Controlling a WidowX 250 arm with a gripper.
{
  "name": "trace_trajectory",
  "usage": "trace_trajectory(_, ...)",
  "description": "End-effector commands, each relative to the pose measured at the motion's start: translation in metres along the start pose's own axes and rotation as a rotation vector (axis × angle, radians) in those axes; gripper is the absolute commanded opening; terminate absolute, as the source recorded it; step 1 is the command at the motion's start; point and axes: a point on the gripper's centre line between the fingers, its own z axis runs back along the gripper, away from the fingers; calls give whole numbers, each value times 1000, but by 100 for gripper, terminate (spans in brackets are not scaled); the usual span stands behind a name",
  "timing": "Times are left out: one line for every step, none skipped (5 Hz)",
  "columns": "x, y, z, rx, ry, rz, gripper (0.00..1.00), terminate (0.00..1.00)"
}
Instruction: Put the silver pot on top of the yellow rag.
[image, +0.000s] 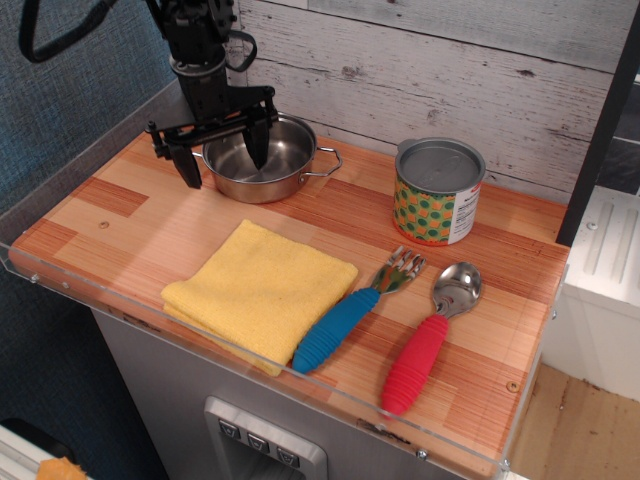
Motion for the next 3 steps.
trace_trajectory(5,-5,3,-35,-37,12,100,0)
trace_trajectory(4,-2,1,-51,-56,3,0,0)
trace_trajectory(4,2,-2,-61,-67,-3,0,0)
